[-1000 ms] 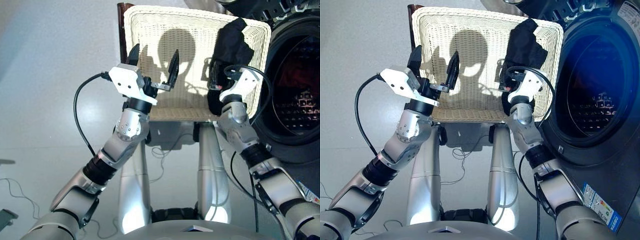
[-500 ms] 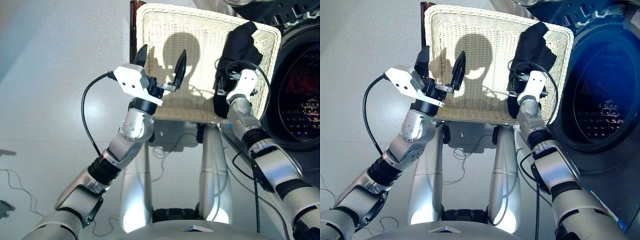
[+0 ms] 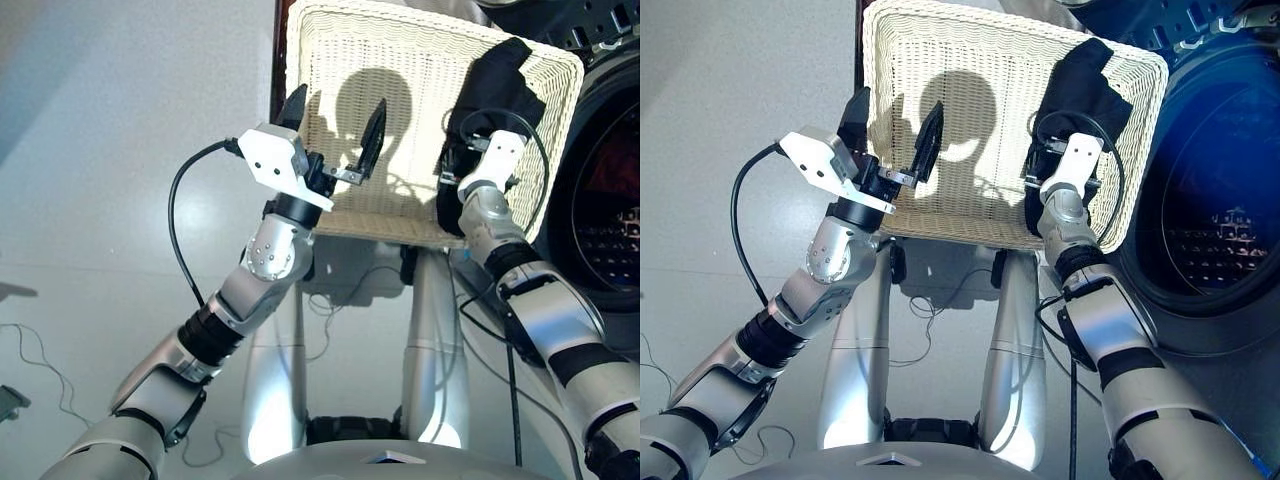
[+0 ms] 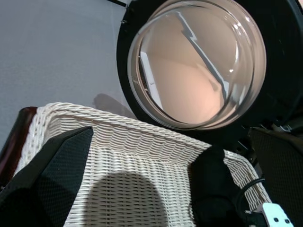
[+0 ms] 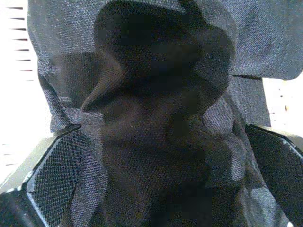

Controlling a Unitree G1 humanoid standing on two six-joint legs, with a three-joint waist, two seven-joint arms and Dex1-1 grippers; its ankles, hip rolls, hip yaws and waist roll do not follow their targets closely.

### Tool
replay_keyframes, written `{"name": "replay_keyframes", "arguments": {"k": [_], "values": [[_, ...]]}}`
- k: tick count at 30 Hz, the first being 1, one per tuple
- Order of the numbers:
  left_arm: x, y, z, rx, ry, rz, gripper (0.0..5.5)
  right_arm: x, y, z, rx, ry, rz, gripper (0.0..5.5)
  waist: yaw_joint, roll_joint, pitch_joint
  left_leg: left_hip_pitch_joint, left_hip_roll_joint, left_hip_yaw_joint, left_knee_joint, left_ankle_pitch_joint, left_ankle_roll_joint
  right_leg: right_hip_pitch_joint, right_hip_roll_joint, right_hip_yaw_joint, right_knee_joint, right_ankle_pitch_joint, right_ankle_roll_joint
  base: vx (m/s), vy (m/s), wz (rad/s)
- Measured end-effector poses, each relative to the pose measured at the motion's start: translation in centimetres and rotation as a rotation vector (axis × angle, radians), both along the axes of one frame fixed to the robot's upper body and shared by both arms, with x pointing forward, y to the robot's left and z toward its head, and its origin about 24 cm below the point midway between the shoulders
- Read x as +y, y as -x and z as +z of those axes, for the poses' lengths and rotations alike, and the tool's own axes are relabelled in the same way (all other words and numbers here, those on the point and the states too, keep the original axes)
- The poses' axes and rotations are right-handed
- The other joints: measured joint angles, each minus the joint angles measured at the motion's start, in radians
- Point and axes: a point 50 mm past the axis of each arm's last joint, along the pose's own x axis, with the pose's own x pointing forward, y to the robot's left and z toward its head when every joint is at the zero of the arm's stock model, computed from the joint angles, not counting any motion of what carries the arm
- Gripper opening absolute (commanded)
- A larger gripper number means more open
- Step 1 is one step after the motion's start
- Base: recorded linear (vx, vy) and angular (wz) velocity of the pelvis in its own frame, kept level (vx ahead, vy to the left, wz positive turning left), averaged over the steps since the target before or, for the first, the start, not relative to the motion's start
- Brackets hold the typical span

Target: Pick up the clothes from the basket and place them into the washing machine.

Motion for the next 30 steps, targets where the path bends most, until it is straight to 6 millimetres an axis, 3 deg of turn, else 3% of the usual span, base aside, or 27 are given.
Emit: {"name": "replay_keyframes", "arguments": {"k": [4,5,6,7,8,13,22,26,30], "values": [[0.0,0.0,0.0,0.002,0.002,-0.003,5.50,0.1,-0.1,0.2,-0.007,-0.003,0.016,5.50,0.000,0.004,-0.001,-0.002,0.007,0.003,-0.002,0.000,-0.002,-0.006,0.006,0.000,0.000,0.001,-0.001,0.000,0.000,0.000],[0.0,0.0,0.0,0.002,0.002,-0.003,5.50,0.2,-0.1,0.2,-0.008,-0.006,0.019,4.05,0.000,0.004,-0.001,-0.002,0.009,0.005,-0.001,0.000,-0.003,-0.006,0.007,0.000,0.000,0.001,-0.002,0.000,0.000,0.000],[0.0,0.0,0.0,0.004,0.006,-0.005,5.50,0.3,-0.1,0.2,-0.011,-0.012,0.029,1.85,0.000,0.005,-0.001,-0.002,0.011,0.006,0.000,0.000,-0.003,-0.007,0.009,0.001,0.000,0.001,-0.002,0.000,0.000,0.000],[0.0,0.0,0.1,0.005,0.008,-0.006,5.50,0.5,-0.2,0.3,-0.016,-0.012,0.044,0.24,0.002,0.006,0.000,-0.003,0.011,0.007,0.002,-0.001,-0.004,-0.008,0.010,0.001,0.000,0.000,-0.002,0.000,0.000,0.000],[0.0,0.0,0.1,0.005,0.008,-0.007,5.50,0.9,-0.2,0.4,-0.020,-0.016,0.058,0.00,0.003,0.009,0.000,-0.006,0.012,0.006,0.008,-0.001,-0.005,-0.010,0.011,0.002,0.004,0.000,-0.004,0.000,0.000,0.000],[0.0,0.0,0.4,-0.005,0.014,-0.011,5.50,1.0,-0.3,0.7,-0.032,-0.030,0.041,0.00,0.004,0.011,0.000,-0.020,0.011,-0.007,0.045,-0.010,-0.013,-0.018,0.012,-0.002,0.037,-0.016,-0.007,0.000,0.000,0.000],[0.0,0.0,0.4,-0.002,0.018,-0.009,5.50,1.0,0.1,0.7,-0.077,-0.046,-0.022,0.00,0.001,0.012,0.000,-0.022,0.011,-0.006,0.044,-0.010,-0.015,-0.023,0.011,-0.003,0.044,-0.018,-0.012,0.000,0.000,0.000],[0.3,-0.1,0.6,0.000,0.029,0.016,5.50,1.4,1.3,-0.1,-0.135,-0.078,-0.045,0.00,-0.006,0.011,0.000,-0.022,0.011,-0.004,0.051,-0.013,-0.017,-0.021,0.011,-0.002,0.037,-0.021,-0.009,0.000,0.000,0.000],[1.0,-0.2,0.7,-0.014,0.033,0.063,5.50,1.7,4.1,0.2,-0.287,-0.129,-0.038,0.00,-0.020,0.010,0.001,-0.023,0.013,-0.002,0.070,-0.030,-0.017,-0.012,0.013,-0.003,0.034,-0.026,-0.006,0.000,0.000,0.000]]}}
